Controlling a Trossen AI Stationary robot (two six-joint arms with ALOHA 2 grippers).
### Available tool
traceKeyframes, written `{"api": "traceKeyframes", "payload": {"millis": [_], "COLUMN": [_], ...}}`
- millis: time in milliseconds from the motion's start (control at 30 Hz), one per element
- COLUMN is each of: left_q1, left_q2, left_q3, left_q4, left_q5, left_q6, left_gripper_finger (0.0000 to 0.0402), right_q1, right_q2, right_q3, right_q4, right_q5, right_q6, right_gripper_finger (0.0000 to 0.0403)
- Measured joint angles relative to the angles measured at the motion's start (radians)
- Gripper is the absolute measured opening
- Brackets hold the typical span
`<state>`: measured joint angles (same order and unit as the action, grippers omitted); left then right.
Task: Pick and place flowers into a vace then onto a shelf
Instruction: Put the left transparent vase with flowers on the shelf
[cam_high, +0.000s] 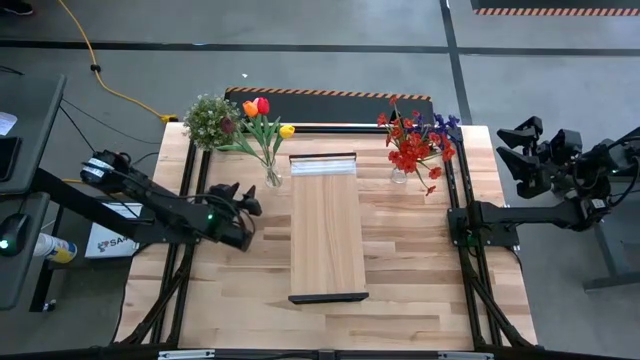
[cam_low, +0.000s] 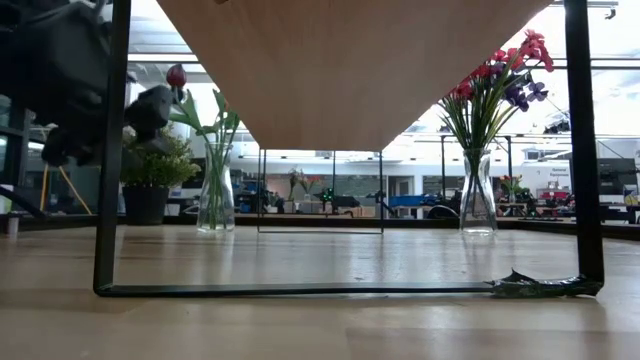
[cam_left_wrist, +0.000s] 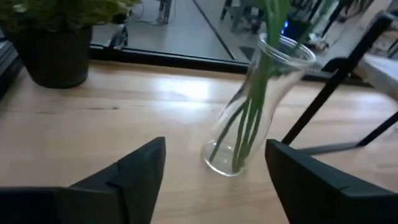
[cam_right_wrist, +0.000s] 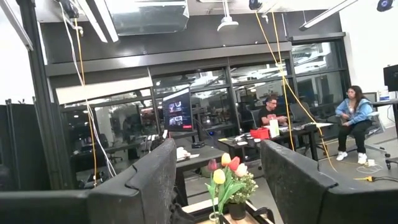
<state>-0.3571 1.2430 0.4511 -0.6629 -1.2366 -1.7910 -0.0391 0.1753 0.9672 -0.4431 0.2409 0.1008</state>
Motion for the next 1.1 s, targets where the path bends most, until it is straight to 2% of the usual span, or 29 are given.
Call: {"api": "traceKeyframes", "payload": {"millis": [300, 433, 733, 967, 1100], "left_q1": [0.025, 0.025, 0.024, 0.023, 0.023], "left_q2": [0.0, 0.0, 0.0, 0.0, 0.0], "left_q3": [0.0, 0.0, 0.0, 0.0, 0.0], "left_q4": [0.177, 0.197, 0.265, 0.48, 0.488], "left_q5": [0.017, 0.007, -0.05, -0.004, -0.003], "left_q6": [0.353, 0.408, 0.417, 0.606, 0.664], "left_gripper_finger": [0.0325, 0.0318, 0.0301, 0.0298, 0.0298], "right_q1": [0.0, 0.0, 0.0, 0.0, 0.0], "right_q2": [0.0, 0.0, 0.0, 0.0, 0.0], "right_q3": [0.0, 0.0, 0.0, 0.0, 0.0], "right_q4": [0.0, 0.0, 0.0, 0.0, 0.0], "right_q5": [0.001, 0.019, 0.041, 0.039, 0.038], "right_q6": [0.003, 0.007, 0.017, 0.033, 0.032], "right_gripper_finger": [0.0222, 0.0223, 0.0222, 0.0222, 0.0222]}}
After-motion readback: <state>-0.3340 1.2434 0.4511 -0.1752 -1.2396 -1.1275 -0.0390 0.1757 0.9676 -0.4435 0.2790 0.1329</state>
